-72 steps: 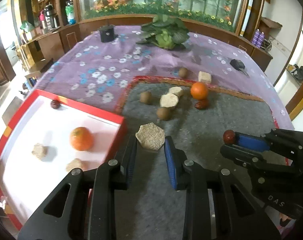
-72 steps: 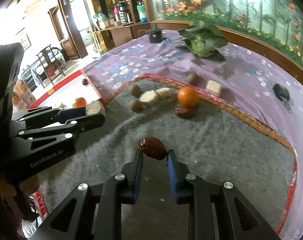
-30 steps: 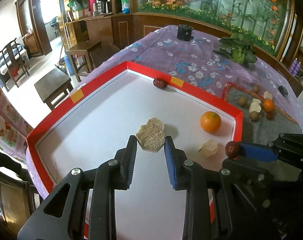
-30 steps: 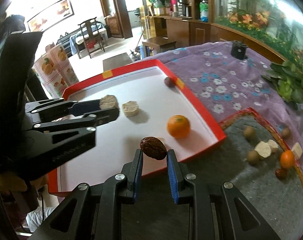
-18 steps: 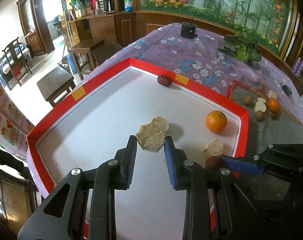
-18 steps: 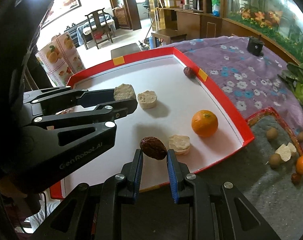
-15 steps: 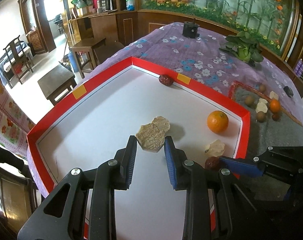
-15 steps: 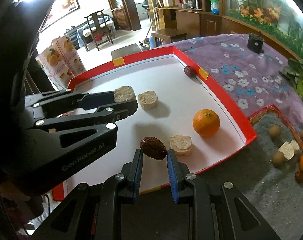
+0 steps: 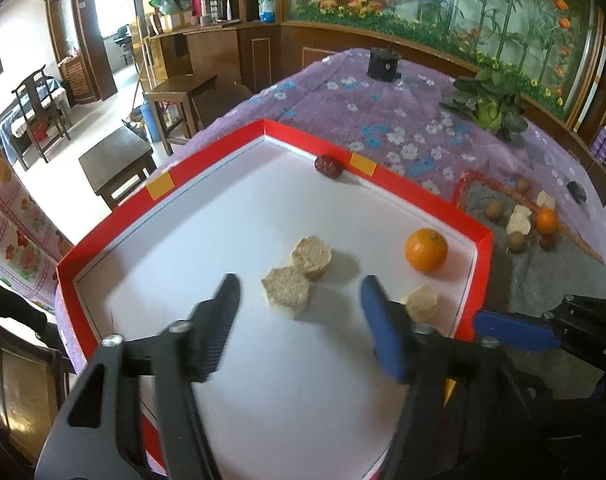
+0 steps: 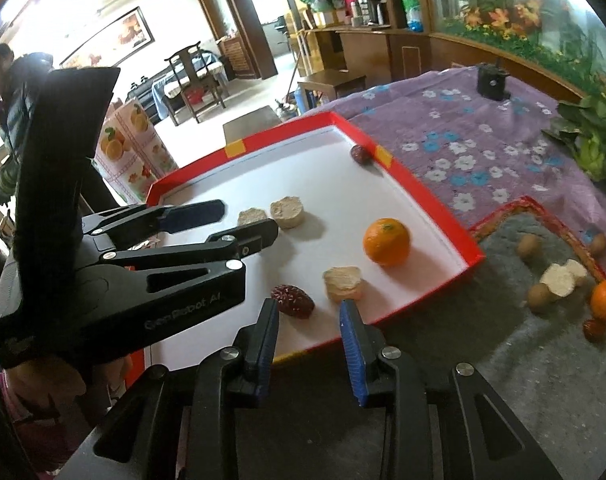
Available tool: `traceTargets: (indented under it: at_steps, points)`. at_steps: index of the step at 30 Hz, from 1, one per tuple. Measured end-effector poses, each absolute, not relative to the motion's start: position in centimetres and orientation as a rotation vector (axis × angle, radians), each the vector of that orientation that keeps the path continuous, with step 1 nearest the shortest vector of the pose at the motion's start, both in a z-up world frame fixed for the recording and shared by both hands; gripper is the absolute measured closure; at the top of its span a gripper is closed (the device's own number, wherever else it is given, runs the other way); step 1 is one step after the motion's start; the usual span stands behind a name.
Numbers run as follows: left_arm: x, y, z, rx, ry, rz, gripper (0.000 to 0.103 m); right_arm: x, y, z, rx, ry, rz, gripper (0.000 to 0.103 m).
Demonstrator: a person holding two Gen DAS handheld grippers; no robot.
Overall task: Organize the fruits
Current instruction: 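Carry the cake into the tray and release with the left gripper while the right holds the date, then release the red date into the tray with the right gripper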
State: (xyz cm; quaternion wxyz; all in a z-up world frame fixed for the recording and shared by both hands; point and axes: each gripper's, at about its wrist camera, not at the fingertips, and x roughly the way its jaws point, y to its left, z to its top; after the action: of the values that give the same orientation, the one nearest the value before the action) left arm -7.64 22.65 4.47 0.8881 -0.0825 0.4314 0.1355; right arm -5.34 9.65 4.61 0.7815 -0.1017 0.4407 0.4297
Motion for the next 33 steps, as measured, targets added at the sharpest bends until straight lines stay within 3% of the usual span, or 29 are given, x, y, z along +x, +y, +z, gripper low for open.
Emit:
traceTargets:
  at_steps: [18,33]
  points:
    - [-5.2,15.7,6.5,-0.136,0.873,0.130,0.038,-3.1,-0.9,4.7,-0.149,0.943,0.712,0.066]
    - [-0.3,6.9,4.7,-0.039,0.920,-0.096,0.038,-1.1,-8.8,3.3,-0.031,0.972,0.600,0.066]
